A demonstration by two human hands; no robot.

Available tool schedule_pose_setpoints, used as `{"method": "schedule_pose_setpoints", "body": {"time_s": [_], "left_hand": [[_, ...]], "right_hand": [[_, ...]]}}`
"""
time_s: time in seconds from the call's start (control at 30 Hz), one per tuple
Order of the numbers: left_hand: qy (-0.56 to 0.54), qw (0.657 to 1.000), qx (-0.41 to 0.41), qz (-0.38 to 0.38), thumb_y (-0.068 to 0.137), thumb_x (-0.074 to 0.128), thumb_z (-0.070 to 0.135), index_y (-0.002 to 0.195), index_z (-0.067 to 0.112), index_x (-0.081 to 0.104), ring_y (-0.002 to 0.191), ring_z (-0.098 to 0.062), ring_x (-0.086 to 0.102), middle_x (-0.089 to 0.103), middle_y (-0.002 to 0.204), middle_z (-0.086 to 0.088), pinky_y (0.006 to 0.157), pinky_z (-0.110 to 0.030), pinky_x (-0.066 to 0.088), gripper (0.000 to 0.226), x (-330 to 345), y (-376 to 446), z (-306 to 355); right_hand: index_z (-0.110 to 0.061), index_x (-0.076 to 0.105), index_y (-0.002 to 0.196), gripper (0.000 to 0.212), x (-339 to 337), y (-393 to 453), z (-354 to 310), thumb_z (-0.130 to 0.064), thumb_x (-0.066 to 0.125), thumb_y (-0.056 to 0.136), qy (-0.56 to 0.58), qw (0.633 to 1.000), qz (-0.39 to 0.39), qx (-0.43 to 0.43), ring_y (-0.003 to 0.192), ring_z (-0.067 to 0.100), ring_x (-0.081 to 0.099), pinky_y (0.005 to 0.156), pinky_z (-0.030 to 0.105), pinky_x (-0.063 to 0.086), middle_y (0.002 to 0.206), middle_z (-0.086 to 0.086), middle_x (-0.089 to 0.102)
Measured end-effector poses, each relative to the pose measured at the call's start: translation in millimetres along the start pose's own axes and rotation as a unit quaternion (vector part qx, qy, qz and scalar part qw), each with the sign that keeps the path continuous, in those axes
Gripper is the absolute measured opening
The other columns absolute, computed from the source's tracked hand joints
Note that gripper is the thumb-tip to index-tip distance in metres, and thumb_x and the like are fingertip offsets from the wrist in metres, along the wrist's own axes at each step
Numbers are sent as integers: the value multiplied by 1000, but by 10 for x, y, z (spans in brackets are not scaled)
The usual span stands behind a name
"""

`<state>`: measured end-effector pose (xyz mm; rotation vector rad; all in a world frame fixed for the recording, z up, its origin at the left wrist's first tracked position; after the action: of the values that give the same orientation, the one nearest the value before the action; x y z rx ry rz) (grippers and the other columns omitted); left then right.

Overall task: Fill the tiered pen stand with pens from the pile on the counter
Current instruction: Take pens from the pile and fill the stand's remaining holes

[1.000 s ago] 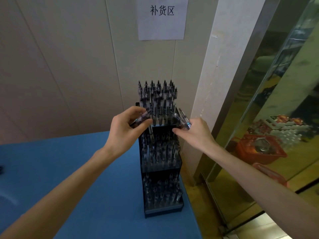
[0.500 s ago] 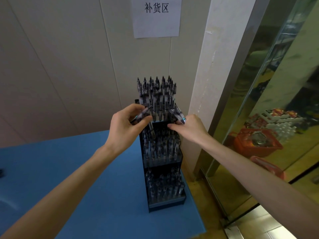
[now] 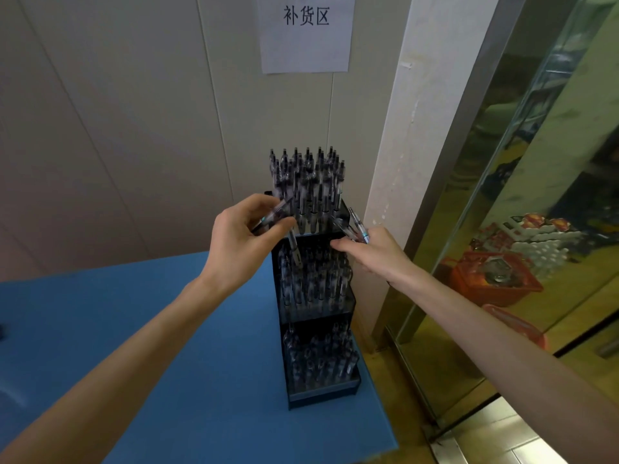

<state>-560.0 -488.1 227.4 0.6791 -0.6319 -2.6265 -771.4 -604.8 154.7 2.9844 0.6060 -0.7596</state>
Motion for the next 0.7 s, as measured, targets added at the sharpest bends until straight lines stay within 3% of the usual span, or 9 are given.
{"method": "schedule_pose_setpoints", "body": {"time_s": [0.1,0.2,0.3,0.37,0.43,0.53,0.7], "left_hand": [[-21,1000,-7,1,92,76,25,104,17,71,73,-10,66,70,82,12,72,-37,59,15,-12,16,17],[-28,1000,-6,7,92,76,23,103,15,72,68,-5,63,69,79,12,66,-20,49,14,-26,45,50],[-26,1000,-9,8,92,76,24,103,15,72,67,-6,64,70,79,9,64,-18,47,14,-52,90,79],[-35,999,-19,7,92,76,25,104,16,72,76,-11,69,74,85,5,69,-21,51,15,-76,147,83],[-50,998,-30,14,91,76,24,102,15,73,71,-8,67,74,83,4,66,-18,49,14,-110,226,95],[-78,995,-51,34,91,77,18,97,10,73,53,1,55,69,72,6,56,-11,42,11,-170,352,130],[-92,993,-50,57,90,76,19,92,13,73,52,0,49,69,73,3,57,-18,39,6,-324,566,202]], "right_hand": [[-6,67,82,36,-13,-33,-29,-41,73,90,0,998,42,-45,57,19,50,58,33,40,64,6,53],[-14,73,93,19,-19,-95,-107,-33,70,94,27,995,64,-78,51,11,47,52,24,39,61,0,54],[-10,68,95,23,-23,-156,-159,-32,61,100,61,991,69,-93,41,4,36,45,18,31,48,-7,45],[-6,61,92,30,-58,-202,-208,-31,52,105,121,984,81,-107,43,7,33,45,19,28,49,-6,40],[-9,51,84,32,-101,-219,-278,-29,44,108,185,972,87,-115,47,11,32,47,23,26,54,-3,39],[-9,52,83,35,-200,-230,-431,-28,40,109,203,964,107,-137,51,15,44,48,25,37,64,0,50],[-11,71,100,32,-379,-127,-679,-33,48,106,194,963,138,-125,64,7,59,59,25,52,83,6,55]]}}
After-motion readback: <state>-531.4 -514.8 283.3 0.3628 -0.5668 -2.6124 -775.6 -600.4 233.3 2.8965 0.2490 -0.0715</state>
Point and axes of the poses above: each hand's wrist, its own y-axis towards the middle knuckle, its own x-axis out of the palm, z = x × y, the point moved 6 cm from there along y, towards the middle knuckle
